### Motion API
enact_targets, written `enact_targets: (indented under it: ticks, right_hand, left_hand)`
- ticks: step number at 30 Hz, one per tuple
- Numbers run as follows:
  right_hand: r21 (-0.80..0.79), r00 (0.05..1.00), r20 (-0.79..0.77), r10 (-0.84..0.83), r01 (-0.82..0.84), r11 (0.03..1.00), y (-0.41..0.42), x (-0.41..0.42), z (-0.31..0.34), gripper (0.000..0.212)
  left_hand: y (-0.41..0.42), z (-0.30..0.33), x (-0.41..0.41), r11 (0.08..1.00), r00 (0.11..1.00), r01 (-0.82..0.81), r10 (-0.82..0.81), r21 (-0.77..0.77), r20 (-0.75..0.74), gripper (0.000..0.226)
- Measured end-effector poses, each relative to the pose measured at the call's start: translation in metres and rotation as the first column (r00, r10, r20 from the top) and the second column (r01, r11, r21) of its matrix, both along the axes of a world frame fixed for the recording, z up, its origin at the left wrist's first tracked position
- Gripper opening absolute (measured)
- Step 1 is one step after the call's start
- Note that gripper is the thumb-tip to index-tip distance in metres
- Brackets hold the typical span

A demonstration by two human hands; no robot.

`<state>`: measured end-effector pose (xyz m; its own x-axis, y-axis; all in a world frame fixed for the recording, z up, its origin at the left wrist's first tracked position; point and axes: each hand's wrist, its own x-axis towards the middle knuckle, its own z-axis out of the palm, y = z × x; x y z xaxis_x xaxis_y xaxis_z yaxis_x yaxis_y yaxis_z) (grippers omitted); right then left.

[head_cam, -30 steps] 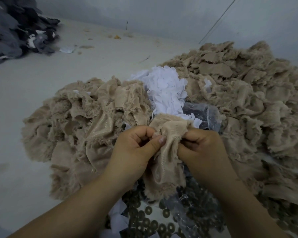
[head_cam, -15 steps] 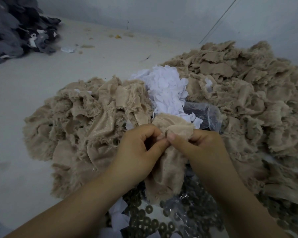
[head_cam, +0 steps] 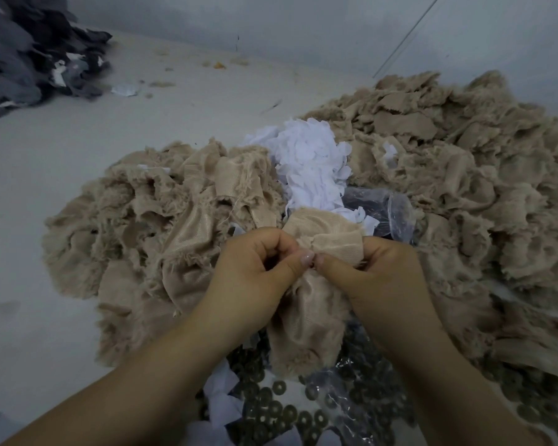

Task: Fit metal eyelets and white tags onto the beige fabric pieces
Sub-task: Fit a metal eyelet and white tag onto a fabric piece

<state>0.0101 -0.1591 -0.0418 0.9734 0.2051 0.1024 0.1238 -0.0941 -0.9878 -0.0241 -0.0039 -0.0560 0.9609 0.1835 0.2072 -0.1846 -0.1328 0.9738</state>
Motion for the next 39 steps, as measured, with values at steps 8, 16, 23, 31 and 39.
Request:
enact_targets:
  ticks: [8, 16, 23, 31, 39]
  right_hand:
    - [0.097, 0.985, -0.171, -0.033, 0.050, 0.994, 0.003, 0.001, -0.003, 0.012]
    - [0.228, 0.945, -0.316, 0.082, -0.009, 0.974, -0.001, 0.003, 0.000, 0.015]
    - [0.226, 0.897, -0.430, 0.106, -0.007, 0.974, -0.003, 0.007, 0.006, 0.015]
    - [-0.469, 0.971, -0.227, 0.069, -0.172, 0.866, -0.026, 0.005, 0.031, 0.014]
    - [-0.964, 0.943, -0.264, 0.200, -0.265, -0.024, -0.068, -0.002, 0.043, 0.017]
  left_hand:
    - [-0.004, -0.001, -0.001, 0.884, 0.930, -0.259, 0.118, 0.390, 0.349, 0.016]
    - [-0.003, -0.011, -0.007, 0.777, 0.788, -0.186, -0.247, 0.601, 0.563, 0.024]
    - [0.009, -0.020, 0.002, 0.697, 0.762, -0.227, -0.308, 0.681, 0.569, 0.018]
    - [0.014, -0.014, -0.002, 0.697, 0.789, -0.151, -0.343, 0.701, 0.511, 0.015]
    - [0.012, -0.011, -0.001, 0.671, 0.802, -0.091, -0.389, 0.736, 0.454, 0.016]
